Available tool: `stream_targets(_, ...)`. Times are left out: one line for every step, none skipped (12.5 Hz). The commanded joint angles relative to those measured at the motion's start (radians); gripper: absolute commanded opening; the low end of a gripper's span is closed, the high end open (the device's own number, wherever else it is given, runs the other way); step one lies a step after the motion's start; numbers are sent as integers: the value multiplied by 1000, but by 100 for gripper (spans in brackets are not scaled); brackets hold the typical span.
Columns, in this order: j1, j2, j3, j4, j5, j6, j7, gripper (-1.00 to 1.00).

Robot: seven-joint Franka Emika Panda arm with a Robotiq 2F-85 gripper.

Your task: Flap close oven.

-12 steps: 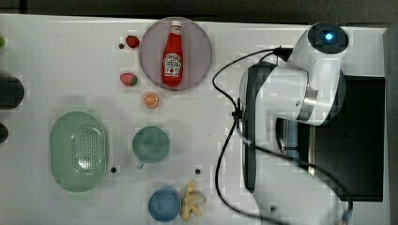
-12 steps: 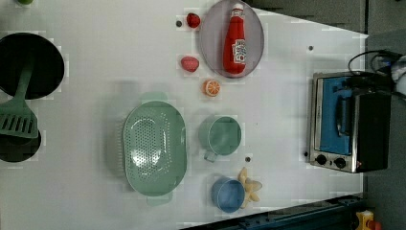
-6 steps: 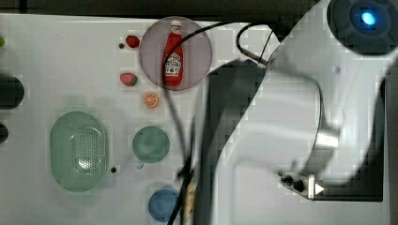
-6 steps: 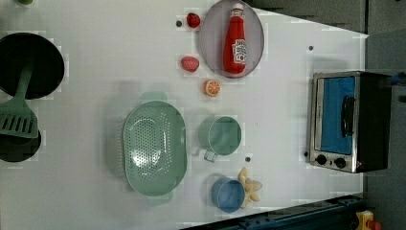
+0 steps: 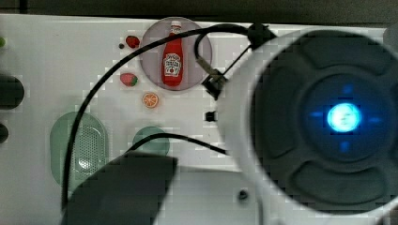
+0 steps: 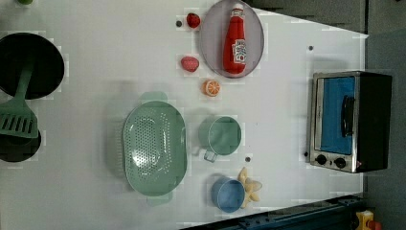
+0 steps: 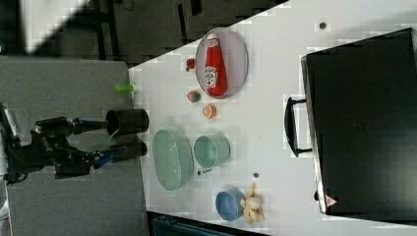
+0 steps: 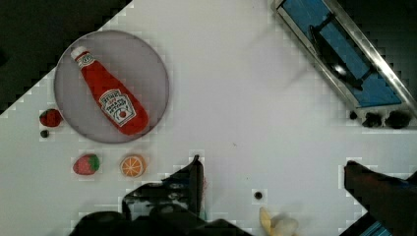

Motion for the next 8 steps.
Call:
stream_targets(-8,-5,-5,-121,7,10,97,100)
stream_targets(-7,-37,-5,-169,14,39,97,100)
stream_targets(-5,-69,-5,-216,27,73,97,100)
stream_targets(-1,-97,-5,-254,43,100,97,100)
stream_targets(2,-123,-4,-289,54,116,97,100)
stream_targets(7,-141,-3,-315,56,138,97,100)
stream_targets(9,-152,-3,-334,56,158,97,100)
stream_targets(11,-156,-3,-343,56,163,97,100)
